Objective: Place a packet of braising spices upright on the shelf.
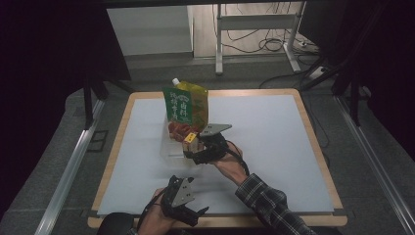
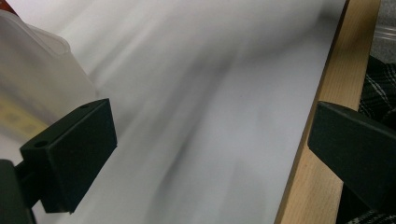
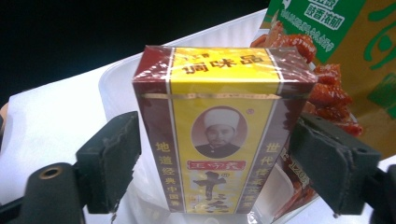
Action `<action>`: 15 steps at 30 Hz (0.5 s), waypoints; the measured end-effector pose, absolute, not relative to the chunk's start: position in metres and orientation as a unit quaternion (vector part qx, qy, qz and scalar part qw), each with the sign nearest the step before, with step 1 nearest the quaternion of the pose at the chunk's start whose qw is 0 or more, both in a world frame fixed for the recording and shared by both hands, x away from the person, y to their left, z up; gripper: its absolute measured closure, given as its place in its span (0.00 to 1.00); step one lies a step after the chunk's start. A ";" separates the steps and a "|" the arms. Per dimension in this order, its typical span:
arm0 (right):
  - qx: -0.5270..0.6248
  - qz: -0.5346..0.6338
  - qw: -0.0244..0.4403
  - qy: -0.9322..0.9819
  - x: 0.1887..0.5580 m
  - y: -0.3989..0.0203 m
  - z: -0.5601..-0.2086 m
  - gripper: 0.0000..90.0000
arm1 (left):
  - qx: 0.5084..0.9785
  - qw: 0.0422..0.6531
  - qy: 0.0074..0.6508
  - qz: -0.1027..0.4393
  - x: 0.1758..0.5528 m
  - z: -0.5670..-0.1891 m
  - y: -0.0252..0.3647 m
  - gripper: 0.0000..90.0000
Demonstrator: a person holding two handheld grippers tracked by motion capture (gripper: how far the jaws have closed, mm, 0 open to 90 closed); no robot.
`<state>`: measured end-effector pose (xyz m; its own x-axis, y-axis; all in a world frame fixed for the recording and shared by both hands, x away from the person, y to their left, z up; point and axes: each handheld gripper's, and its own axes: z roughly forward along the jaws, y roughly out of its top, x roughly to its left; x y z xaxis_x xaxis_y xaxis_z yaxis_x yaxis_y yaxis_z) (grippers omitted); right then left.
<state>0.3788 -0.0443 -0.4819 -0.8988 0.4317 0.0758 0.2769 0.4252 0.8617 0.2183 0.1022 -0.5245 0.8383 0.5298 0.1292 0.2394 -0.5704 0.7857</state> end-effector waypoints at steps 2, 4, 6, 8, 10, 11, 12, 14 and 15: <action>0.207 0.493 0.077 0.842 0.378 -0.044 -0.481 0.16 | 0.867 0.408 0.222 0.178 0.218 -0.524 0.102 0.01; 0.204 0.492 0.079 0.842 0.377 -0.044 -0.479 0.15 | 0.867 0.408 0.222 0.178 0.218 -0.524 0.102 0.01; 0.202 0.491 0.079 0.843 0.376 -0.044 -0.478 0.15 | 0.867 0.408 0.222 0.179 0.218 -0.524 0.102 0.01; 0.201 0.492 0.079 0.843 0.375 -0.044 -0.476 0.14 | 0.867 0.408 0.222 0.179 0.218 -0.524 0.102 0.01; 0.200 0.493 0.080 0.843 0.375 -0.045 -0.474 0.14 | 0.868 0.408 0.222 0.179 0.218 -0.524 0.102 0.01; 0.200 0.493 0.078 0.843 0.375 -0.045 -0.473 0.14 | 0.868 0.408 0.222 0.179 0.218 -0.524 0.102 0.01; 0.200 0.493 0.078 0.843 0.375 -0.046 -0.473 0.14 | 0.867 0.408 0.222 0.179 0.218 -0.524 0.102 0.01; 0.199 0.493 0.076 0.843 0.375 -0.046 -0.471 0.13 | 0.867 0.408 0.222 0.179 0.218 -0.524 0.102 0.01; 0.199 0.493 0.076 0.844 0.374 -0.047 -0.470 0.13 | 0.867 0.408 0.223 0.178 0.218 -0.525 0.102 0.01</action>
